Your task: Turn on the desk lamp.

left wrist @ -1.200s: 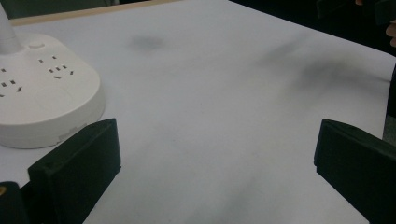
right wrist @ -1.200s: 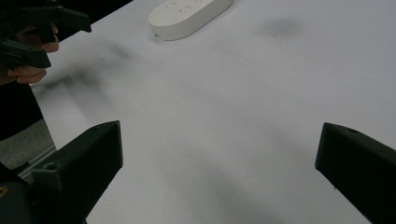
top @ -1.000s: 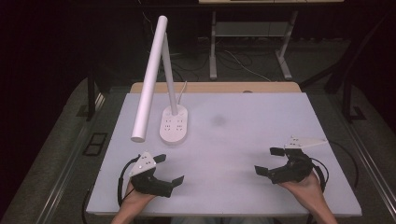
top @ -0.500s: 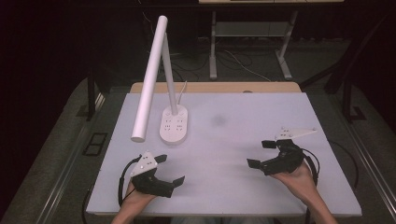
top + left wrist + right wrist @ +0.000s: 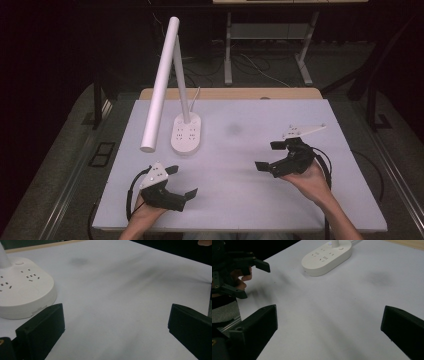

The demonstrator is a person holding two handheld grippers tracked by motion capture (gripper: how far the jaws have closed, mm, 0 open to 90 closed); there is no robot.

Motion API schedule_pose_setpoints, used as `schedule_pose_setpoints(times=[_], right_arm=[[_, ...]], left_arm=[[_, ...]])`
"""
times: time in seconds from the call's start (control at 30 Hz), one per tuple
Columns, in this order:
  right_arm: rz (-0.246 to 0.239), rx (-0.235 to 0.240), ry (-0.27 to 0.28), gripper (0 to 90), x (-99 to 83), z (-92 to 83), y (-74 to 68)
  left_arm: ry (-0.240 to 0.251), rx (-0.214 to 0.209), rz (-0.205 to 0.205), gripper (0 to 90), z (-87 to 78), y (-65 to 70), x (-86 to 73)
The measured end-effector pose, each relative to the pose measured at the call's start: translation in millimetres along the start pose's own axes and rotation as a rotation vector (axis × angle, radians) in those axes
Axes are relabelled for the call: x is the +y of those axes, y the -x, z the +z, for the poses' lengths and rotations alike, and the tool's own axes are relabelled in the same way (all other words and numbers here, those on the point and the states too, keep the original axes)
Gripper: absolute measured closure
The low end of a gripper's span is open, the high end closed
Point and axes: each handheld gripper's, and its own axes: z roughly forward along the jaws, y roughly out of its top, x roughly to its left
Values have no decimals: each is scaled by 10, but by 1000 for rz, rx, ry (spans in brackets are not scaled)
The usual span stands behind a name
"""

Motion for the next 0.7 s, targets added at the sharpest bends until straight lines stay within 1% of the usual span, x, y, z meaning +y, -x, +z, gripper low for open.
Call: schedule_pose_setpoints(times=[0.43, 0.7], right_arm=[[-19, 14, -11, 2, 166, 150, 20], [-27, 23, -14, 2, 336, 252, -4]], left_arm=[[4, 1, -6, 0, -2, -4, -3], [2, -2, 0, 0, 0, -11, -3]])
